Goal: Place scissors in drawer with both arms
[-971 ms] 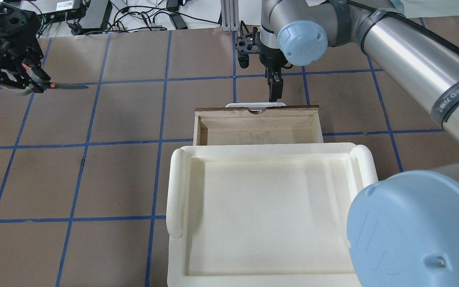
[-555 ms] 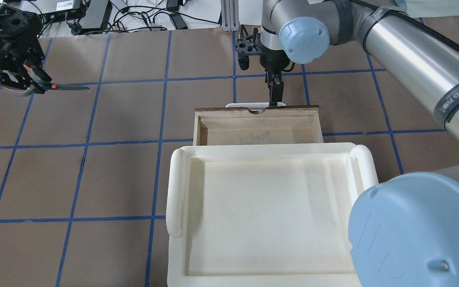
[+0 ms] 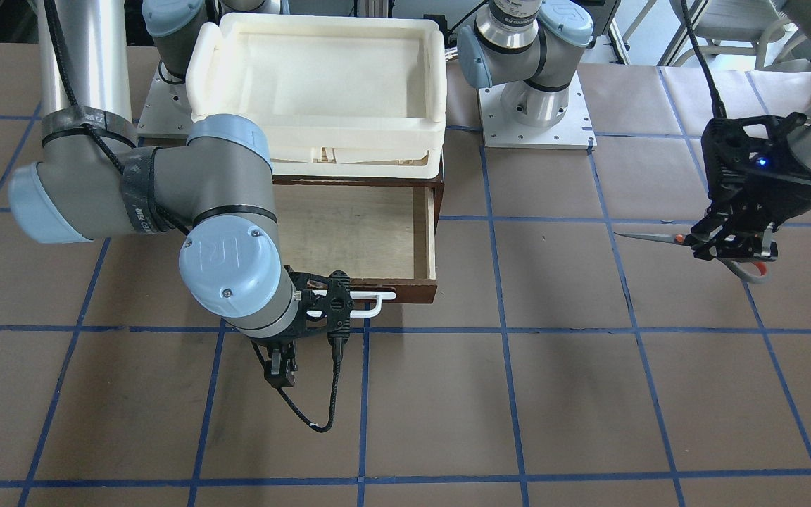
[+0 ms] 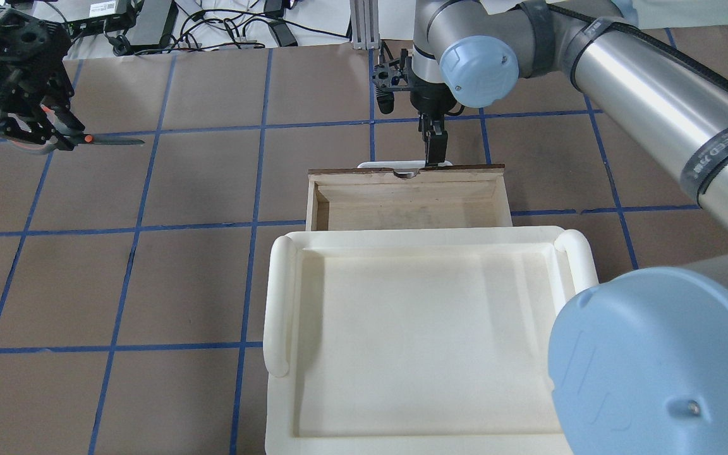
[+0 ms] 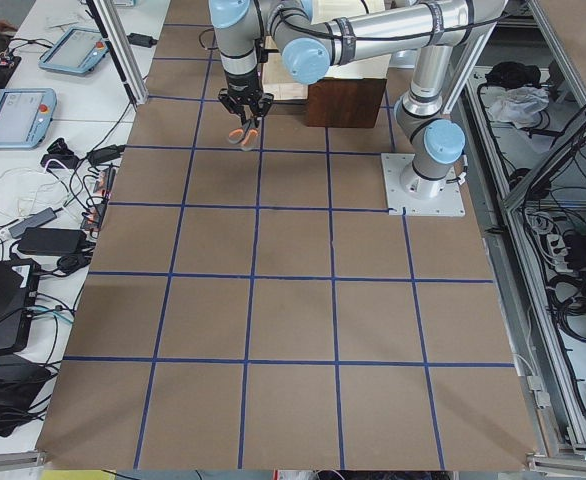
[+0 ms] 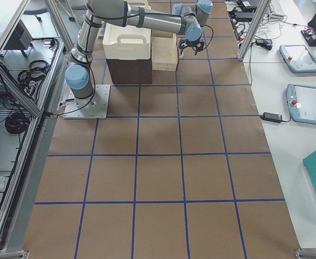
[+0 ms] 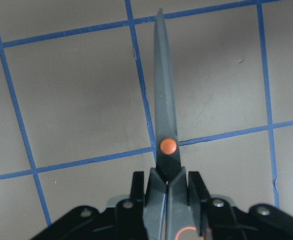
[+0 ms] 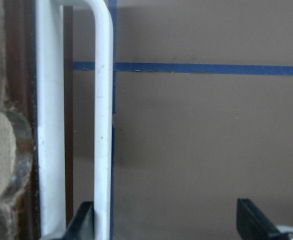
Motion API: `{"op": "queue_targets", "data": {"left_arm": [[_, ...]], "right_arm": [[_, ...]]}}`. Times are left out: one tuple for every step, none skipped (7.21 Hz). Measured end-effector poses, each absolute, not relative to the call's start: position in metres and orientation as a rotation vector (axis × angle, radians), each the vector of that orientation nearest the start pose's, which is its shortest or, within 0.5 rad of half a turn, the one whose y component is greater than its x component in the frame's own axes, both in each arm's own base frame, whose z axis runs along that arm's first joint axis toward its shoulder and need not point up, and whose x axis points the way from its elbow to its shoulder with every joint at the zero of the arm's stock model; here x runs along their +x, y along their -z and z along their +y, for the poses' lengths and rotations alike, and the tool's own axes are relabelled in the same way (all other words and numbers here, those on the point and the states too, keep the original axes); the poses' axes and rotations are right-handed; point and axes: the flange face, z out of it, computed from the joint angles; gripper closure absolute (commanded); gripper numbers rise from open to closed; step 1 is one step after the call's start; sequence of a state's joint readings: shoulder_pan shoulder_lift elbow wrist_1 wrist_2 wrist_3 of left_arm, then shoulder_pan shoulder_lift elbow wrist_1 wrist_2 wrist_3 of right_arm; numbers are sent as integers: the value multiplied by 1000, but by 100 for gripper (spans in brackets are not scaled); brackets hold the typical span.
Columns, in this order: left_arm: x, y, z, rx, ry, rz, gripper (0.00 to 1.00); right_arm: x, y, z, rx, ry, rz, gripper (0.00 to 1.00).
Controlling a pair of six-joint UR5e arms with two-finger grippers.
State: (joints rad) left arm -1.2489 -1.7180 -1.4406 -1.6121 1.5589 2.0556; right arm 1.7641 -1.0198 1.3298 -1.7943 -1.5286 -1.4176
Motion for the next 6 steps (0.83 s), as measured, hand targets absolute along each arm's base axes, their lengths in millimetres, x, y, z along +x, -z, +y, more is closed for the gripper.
{"op": "queue_targets", "data": {"left_arm": [[46, -471, -563, -2350, 16, -1996, 100], [46, -471, -563, -2350, 15, -1997, 100], [46, -472, -562, -2351, 14, -1998, 100], [46, -472, -562, -2352, 13, -1998, 100], [44, -473, -562, -2345, 1, -2004, 100], [36, -474, -563, -2305, -29, -2037, 100]], "right_arm": [[268, -301, -652, -2220, -24, 2136, 0], [268, -305, -656, -2238, 20, 2151, 0], [269, -310, -660, -2254, 68, 2166, 0], [268, -316, -662, -2264, 103, 2181, 0], [264, -332, -661, -2266, 140, 2203, 0], [252, -366, -654, -2251, 183, 2240, 0]]}}
